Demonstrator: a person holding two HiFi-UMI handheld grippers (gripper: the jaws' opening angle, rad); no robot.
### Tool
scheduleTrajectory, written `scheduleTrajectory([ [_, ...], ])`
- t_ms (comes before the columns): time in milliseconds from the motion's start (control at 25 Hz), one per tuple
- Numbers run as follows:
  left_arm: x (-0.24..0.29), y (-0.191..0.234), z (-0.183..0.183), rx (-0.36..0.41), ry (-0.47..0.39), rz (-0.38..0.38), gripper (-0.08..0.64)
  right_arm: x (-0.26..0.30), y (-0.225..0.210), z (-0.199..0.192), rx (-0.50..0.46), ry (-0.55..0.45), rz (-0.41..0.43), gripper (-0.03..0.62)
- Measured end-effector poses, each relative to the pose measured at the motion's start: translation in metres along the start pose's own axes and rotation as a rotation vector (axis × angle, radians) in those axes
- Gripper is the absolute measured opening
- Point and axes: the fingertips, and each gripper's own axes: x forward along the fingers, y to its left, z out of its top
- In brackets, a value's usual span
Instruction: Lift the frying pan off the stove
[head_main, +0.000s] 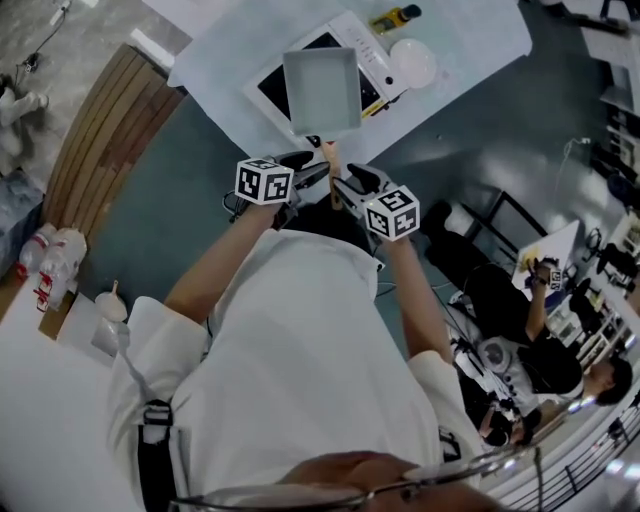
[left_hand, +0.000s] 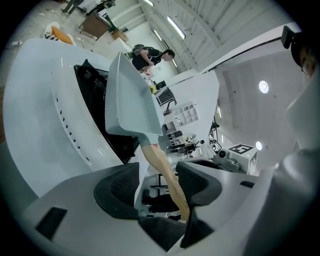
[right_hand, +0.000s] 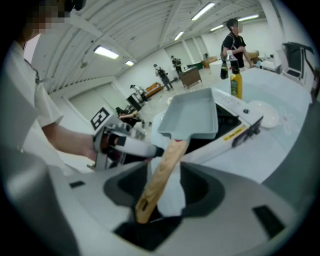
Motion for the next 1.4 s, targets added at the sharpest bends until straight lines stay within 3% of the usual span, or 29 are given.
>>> scheduleTrajectory([
  [200,0.017,-0.001,-0.001,-0.078,0.009,-0.047,0.288,0.015,0.001,-0.016,0.040,0.080,0.067,0.230],
  [440,0.040,0.000,-0.005,-0.124,0.029,-0.092,0.299,0.029,0.004,-0.023,0.143,0.106,0.201,0.233],
  [680,0.053,-0.001,0.001,-0.131,0.033,-0.118,0.298,0.040,0.020,-0.031,0.131,0.172,0.322,0.230],
  [800,0.057,-0.004,0.004,-0.135,0.028,-0.143,0.287,0.042,0.026,-0.032,0.137,0.177,0.368,0.187],
  [1000,0.062,-0.006,0.004,-0.152,0.024,-0.165,0.202,0.044,0.027,-0.032,0.144,0.161,0.381,0.179],
  [1400,0.053,-0.011,0.001,-0.168,0.020,-0.163,0.195,0.039,0.039,-0.028,0.154,0.092,0.401,0.179],
])
